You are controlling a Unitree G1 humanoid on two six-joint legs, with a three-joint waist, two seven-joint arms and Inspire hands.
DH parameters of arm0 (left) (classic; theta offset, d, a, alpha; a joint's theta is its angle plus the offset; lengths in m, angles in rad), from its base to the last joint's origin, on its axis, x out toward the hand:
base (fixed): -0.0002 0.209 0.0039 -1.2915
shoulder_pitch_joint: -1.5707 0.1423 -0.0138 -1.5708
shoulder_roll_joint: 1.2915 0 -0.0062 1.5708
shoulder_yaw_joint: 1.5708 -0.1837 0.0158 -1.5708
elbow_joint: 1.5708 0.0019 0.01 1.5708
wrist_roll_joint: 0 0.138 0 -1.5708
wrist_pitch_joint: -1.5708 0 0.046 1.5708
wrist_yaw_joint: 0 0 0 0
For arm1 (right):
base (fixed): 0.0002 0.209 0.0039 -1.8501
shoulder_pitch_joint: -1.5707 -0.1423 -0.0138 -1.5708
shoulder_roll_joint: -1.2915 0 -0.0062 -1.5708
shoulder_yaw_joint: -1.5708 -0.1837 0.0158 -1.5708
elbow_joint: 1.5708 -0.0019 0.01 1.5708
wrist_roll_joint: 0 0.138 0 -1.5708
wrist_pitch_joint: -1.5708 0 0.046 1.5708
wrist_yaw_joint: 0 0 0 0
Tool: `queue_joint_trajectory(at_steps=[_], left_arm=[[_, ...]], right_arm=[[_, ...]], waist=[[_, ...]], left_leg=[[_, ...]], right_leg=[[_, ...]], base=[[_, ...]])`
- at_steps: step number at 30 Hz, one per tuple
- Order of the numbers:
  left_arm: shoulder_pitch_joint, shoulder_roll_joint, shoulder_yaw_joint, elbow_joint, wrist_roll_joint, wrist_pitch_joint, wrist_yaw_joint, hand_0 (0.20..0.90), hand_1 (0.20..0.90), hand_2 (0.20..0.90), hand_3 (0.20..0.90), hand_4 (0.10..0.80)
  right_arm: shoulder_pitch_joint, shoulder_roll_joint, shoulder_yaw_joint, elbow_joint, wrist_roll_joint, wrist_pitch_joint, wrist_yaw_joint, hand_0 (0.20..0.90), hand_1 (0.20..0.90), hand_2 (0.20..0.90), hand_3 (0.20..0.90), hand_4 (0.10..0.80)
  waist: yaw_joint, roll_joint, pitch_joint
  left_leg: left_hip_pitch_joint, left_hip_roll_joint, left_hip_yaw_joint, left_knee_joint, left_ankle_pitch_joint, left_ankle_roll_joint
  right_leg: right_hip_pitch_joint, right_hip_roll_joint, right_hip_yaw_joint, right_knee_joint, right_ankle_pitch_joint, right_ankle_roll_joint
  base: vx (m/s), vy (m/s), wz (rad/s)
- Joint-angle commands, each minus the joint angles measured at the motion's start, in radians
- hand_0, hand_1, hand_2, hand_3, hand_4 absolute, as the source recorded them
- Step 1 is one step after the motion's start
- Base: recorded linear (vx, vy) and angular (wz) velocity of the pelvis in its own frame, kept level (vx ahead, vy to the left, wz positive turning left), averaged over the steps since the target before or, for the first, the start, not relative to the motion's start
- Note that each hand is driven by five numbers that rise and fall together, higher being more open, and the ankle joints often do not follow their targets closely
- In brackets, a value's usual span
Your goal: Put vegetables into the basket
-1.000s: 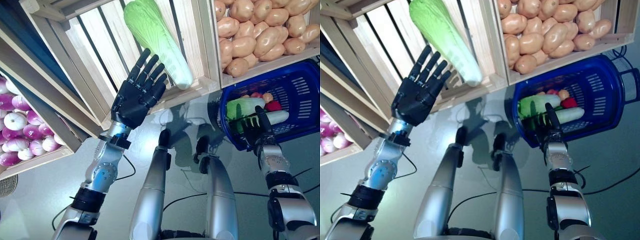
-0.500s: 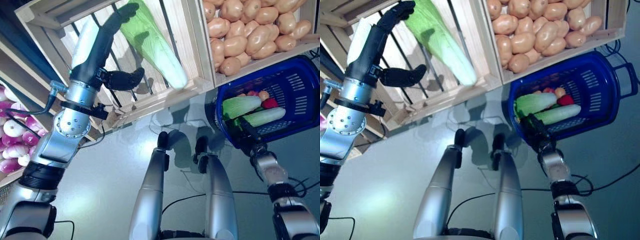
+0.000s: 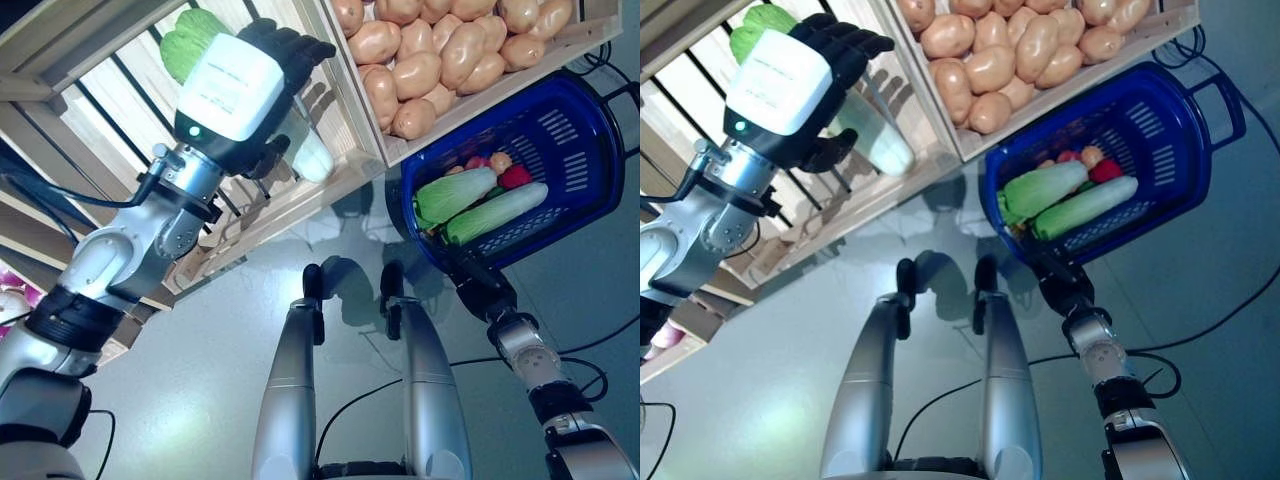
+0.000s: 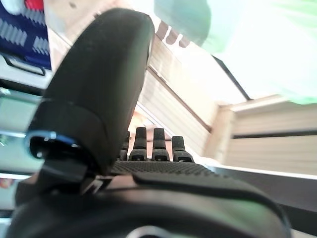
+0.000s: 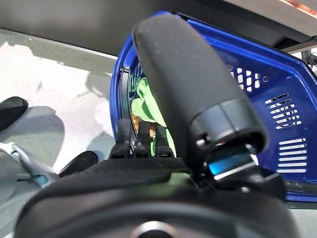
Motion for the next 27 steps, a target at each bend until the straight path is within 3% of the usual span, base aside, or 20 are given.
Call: queue_joint_trajectory(at_steps=[1, 9, 18, 23, 27], left_arm=[[-0.122, 0.038, 0.016, -0.033, 0.01, 0.027, 0.02, 0.9, 0.9, 0.9, 0.9, 0.8], [-0.166, 0.051, -0.115, 0.045, -0.01, 0.143, -0.182, 0.9, 0.9, 0.9, 0.9, 0.8], [-0.155, 0.062, -0.124, 0.026, 0.006, 0.205, -0.337, 0.9, 0.9, 0.9, 0.9, 0.8], [-0.125, 0.071, -0.09, 0.012, 0.036, 0.205, -0.305, 0.9, 0.9, 0.9, 0.9, 0.8], [-0.084, 0.078, -0.042, -0.007, 0.041, 0.189, -0.133, 0.9, 0.9, 0.9, 0.9, 0.8]], right_arm=[[0.058, -0.046, 0.014, -0.081, 0.028, -0.016, 0.053, 0.9, 0.9, 0.9, 0.9, 0.8], [0.037, -0.066, 0.044, -0.063, 0.005, -0.006, 0.042, 0.9, 0.9, 0.9, 0.9, 0.8], [0.027, -0.081, 0.041, -0.028, 0.007, -0.014, 0.054, 0.9, 0.9, 0.9, 0.9, 0.8], [0.03, -0.075, 0.032, -0.031, 0.006, -0.025, 0.056, 0.9, 0.9, 0.9, 0.9, 0.8], [0.045, -0.062, 0.032, -0.054, 0.005, -0.04, 0.043, 0.9, 0.9, 0.9, 0.9, 0.8]], waist=[[-0.003, 0.01, -0.005], [-0.015, 0.024, -0.005], [-0.009, 0.035, -0.005], [-0.001, 0.038, -0.005], [0.006, 0.038, -0.005]], left_leg=[[0.037, 0.002, 0.063, -0.104, 0.045, 0.003], [0.036, 0.008, 0.074, -0.119, 0.05, 0.001], [0.033, 0.01, 0.074, -0.125, 0.052, 0.004], [0.028, 0.009, 0.069, -0.122, 0.048, 0.003], [0.023, 0.008, 0.065, -0.118, 0.047, 0.004]], right_leg=[[0.068, -0.005, -0.037, -0.088, 0.083, 0.006], [0.063, -0.01, -0.037, -0.111, 0.09, 0.009], [0.062, -0.02, -0.042, -0.119, 0.091, 0.008], [0.059, -0.025, -0.047, -0.117, 0.087, 0.006], [0.055, -0.027, -0.048, -0.11, 0.082, 0.004]], base=[[-0.022, 0.035, -0.03], [-0.01, 0.035, -0.03], [0.002, 0.006, -0.02], [0.0, 0.0, 0.0], [0.0, 0.0, 0.0]])
